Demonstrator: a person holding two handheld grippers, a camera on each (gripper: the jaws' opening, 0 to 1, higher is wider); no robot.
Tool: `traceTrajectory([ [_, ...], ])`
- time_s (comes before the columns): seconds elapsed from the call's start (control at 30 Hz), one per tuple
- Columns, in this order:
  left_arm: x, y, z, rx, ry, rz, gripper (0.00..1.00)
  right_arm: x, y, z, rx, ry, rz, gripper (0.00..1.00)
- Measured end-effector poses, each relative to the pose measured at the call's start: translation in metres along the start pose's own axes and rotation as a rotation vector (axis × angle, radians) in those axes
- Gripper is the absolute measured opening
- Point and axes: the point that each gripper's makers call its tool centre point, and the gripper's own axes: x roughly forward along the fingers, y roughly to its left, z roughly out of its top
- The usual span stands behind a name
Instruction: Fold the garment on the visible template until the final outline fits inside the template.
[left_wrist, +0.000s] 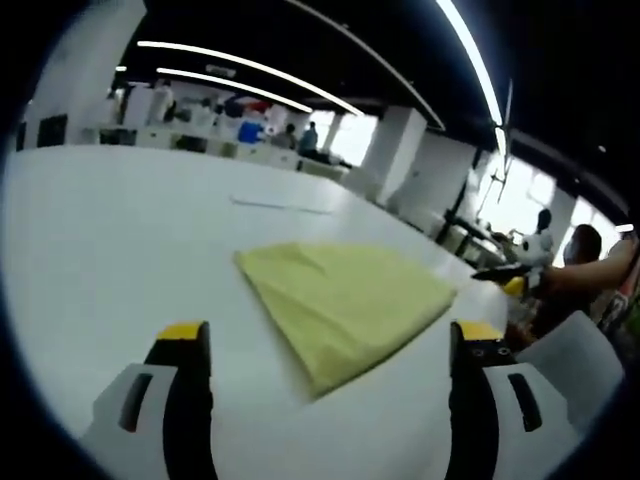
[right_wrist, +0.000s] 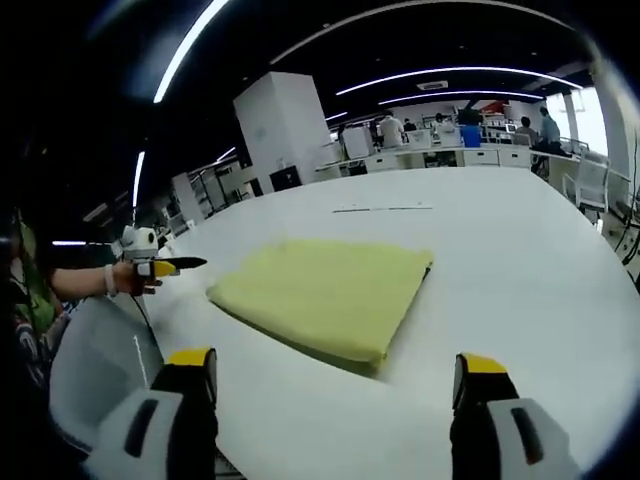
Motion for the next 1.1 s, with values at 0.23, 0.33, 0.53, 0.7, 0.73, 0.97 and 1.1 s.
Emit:
traceTrajectory([
  [0.23, 0.002, 0.003, -0.010, -0.015, 0.026, -0.004, 0.95, -0.001, 0.004, -0.004, 0.014, 0.009, -0.007, 0.99],
  [0.33, 0.002, 0.004, -0.008, 0.011, 0.025, -0.005, 0.94, -0.003, 0.004, -0.003, 0.014, -0.010, -0.015, 0.99],
  [0.53, 0.003, 0.007, -0.006, -0.010, 0.010, -0.006, 0.94, -0.003, 0.006, -0.002, 0.028, -0.022, -0.023, 0.99],
  [0.7, 0.003, 0.008, -0.006, -0.009, 0.007, -0.008, 0.94, -0.004, 0.004, -0.001, 0.020, -0.019, -0.031, 0.99],
  [0.73, 0.003, 0.008, -0.007, -0.007, 0.010, -0.007, 0.94, -0.004, 0.004, -0.001, 0.020, -0.021, -0.032, 0.99],
  [0.97, 0.004, 0.009, -0.009, -0.009, 0.016, -0.007, 0.93, -0.005, 0.000, 0.002, 0.020, -0.033, -0.042, 0.99],
  [1.1, 0.004, 0.010, -0.013, -0.010, 0.027, -0.004, 0.93, -0.003, -0.002, 0.001, 0.019, -0.032, -0.040, 0.99],
])
